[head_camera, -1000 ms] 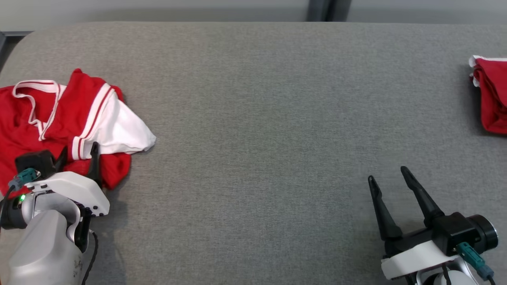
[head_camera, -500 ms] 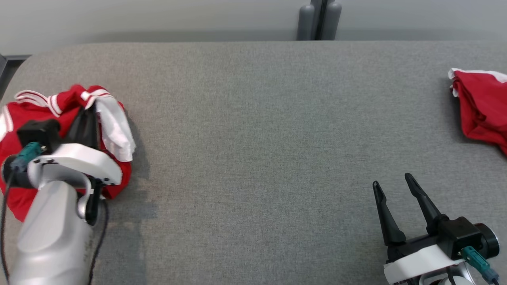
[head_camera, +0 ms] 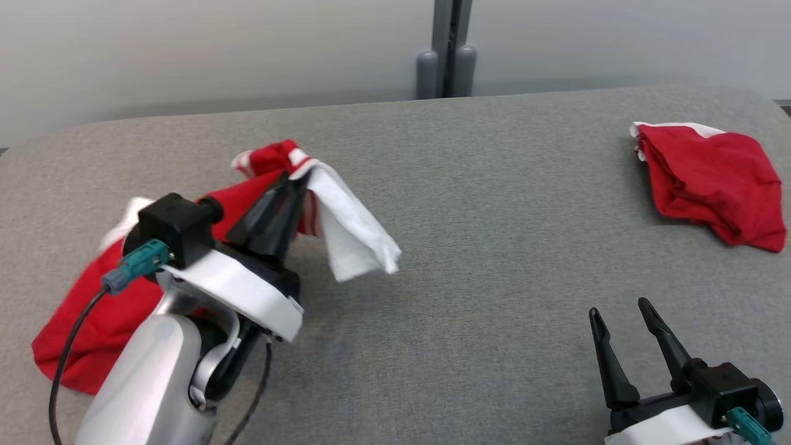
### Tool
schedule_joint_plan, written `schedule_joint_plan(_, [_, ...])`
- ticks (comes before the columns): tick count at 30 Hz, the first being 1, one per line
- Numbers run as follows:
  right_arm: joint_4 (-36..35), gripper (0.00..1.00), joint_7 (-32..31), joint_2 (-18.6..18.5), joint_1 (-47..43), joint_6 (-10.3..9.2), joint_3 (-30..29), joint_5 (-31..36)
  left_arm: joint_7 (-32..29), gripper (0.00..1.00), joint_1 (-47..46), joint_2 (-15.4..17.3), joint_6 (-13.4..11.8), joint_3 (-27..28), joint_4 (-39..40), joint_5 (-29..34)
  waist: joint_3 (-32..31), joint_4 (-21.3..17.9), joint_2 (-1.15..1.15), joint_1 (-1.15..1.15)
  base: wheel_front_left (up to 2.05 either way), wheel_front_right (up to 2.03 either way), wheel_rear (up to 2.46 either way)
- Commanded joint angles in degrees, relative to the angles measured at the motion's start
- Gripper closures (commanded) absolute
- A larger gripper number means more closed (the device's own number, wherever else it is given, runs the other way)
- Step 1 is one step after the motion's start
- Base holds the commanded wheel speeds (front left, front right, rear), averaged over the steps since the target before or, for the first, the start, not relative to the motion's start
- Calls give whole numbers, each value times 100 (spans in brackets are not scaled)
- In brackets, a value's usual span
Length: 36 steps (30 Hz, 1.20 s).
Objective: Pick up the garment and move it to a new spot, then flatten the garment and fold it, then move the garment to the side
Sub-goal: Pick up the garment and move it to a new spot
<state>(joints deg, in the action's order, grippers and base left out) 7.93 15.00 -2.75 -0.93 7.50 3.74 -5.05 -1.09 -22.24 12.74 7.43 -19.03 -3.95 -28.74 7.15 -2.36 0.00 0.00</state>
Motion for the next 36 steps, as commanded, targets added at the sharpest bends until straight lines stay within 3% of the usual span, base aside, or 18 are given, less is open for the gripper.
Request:
schedule_joint_plan(1, [-24,0,27,-28,-36,-1,-5,-41,-123,100,67,57,8,-52,294,-44,8,-134,0,0,0,0,0])
schedule_joint_plan(6, [-36,0,27,-28,58,-1,26,-109,-824,100,242,-65,4,-464,1489,-384,53,-528,0,0,0,0,0])
schedule_joint_plan(12, [-18,0,27,-30,152,-1,105,-194,-1271,100,-167,-344,-15,-937,1713,-431,171,-1117,0,0,0,0,0])
schedule_joint_plan(18, [-18,0,27,-29,172,-1,142,-326,-1293,100,-774,-590,-80,-1054,474,-271,377,-1618,0,0,0,0,0])
schedule_joint_plan(25, [-11,0,27,-27,244,-1,174,-469,-507,100,-1325,-718,-49,-1463,-1635,333,608,-1953,0,0,0,0,0])
schedule_joint_plan(27, [-10,0,28,-27,244,-1,166,-510,-226,41,-1353,-779,-40,-1551,-2065,321,632,-1978,0,0,0,0,0])
schedule_joint_plan(28, [-10,0,28,-27,232,-1,155,-508,-99,0,-1370,-803,-34,-1606,-2225,337,634,-1978,0,0,0,0,0])
schedule_joint_plan(36, [2,0,27,-28,98,-1,0,-439,662,0,-1123,-854,-122,-1681,-2542,208,429,-1642,0,0,0,0,0])
